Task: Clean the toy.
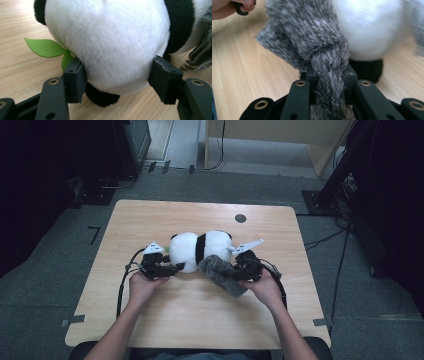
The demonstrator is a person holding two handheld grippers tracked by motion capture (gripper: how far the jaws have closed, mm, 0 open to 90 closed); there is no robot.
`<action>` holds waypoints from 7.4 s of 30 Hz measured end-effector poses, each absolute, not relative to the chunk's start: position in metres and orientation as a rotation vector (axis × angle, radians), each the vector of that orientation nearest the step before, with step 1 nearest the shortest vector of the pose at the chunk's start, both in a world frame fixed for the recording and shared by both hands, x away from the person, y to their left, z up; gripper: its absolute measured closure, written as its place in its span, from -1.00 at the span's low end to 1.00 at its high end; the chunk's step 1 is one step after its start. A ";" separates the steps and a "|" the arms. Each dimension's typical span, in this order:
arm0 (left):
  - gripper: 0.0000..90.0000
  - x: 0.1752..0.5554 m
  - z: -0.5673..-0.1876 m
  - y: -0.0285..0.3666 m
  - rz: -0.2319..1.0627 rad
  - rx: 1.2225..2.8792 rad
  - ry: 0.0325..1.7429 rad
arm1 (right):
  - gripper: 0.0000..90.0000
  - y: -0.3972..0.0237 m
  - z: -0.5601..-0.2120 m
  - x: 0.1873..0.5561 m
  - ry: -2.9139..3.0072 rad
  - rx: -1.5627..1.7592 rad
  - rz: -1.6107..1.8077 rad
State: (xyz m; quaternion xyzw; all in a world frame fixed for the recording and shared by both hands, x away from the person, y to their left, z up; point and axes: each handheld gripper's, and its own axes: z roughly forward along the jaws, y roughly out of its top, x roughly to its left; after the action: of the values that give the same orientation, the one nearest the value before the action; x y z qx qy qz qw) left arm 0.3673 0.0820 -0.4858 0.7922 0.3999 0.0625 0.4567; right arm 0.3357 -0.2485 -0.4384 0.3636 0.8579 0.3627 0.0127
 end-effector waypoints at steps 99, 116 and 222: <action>-0.98 0.416 -0.483 0.106 0.082 2.046 0.554 | 0.74 -0.283 -0.441 0.403 2.365 1.291 1.267; -0.90 0.397 -0.486 0.080 -0.043 2.057 0.376 | 0.76 -0.267 -0.439 0.406 2.310 1.292 1.230; 0.02 0.363 -0.435 0.090 0.134 1.585 1.010 | 0.69 -0.197 -0.455 0.357 2.502 1.107 1.158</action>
State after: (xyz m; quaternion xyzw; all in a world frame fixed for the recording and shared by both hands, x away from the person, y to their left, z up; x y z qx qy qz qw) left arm 0.3625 0.0899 -0.4353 0.6803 0.4334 0.0574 0.5882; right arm 0.3573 -0.1969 -0.4552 0.3711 0.8392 0.3884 0.0851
